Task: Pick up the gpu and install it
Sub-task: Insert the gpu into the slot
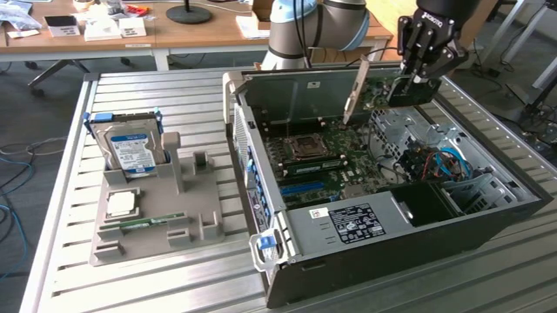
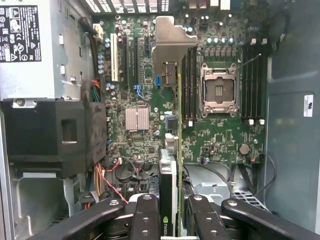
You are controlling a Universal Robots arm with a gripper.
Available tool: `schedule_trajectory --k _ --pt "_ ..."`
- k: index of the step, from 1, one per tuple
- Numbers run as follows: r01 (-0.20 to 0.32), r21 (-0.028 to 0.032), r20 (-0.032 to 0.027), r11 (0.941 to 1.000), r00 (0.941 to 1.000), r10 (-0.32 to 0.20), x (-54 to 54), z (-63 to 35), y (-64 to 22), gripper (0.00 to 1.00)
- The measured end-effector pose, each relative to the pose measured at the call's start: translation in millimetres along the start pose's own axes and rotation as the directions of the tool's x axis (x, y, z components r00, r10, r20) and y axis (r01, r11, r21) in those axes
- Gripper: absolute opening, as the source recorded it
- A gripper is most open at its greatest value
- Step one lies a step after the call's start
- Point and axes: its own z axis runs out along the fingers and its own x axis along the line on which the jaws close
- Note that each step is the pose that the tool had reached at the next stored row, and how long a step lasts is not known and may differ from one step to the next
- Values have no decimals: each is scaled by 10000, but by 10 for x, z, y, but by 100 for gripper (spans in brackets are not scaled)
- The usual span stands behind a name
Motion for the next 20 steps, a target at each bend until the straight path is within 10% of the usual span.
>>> schedule_trajectory --k 20 --pt "1 0 0 10000 10000 -1 4 56 107 27"
